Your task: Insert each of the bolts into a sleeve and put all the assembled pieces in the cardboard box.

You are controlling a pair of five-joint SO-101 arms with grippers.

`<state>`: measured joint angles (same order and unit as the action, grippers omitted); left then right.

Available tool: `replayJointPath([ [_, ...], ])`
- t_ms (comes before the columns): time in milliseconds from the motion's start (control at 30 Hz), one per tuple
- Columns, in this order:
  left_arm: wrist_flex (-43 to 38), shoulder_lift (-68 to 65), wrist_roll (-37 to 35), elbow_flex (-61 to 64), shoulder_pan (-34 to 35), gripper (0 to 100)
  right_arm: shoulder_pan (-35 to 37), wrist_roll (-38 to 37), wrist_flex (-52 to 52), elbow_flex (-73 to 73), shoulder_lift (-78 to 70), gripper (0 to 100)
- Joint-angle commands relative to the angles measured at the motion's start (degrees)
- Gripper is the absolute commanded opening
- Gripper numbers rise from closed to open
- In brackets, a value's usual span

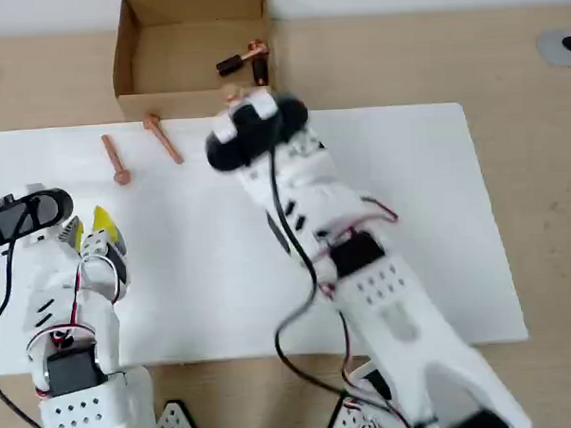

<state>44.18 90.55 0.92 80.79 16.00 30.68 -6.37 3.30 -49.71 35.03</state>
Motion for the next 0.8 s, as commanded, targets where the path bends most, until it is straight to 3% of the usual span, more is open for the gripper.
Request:
replayJointPath([
  [0, -1.3, 0.4, -0.5, -0.1, 0.6, 11, -1.4, -0.4, -1.9, 10.2, -7.0, 1.2],
  [333, -1.5, 0.4, -0.5, 0.1, 0.4, 11, -4.0, -0.4, -1.9, 31.7, -31.3, 1.2],
  [767, -1.7, 0.4, -0.8, 4.7, 0.4, 11, -4.5, -3.3, 2.4, 77.2, -70.2, 1.2],
])
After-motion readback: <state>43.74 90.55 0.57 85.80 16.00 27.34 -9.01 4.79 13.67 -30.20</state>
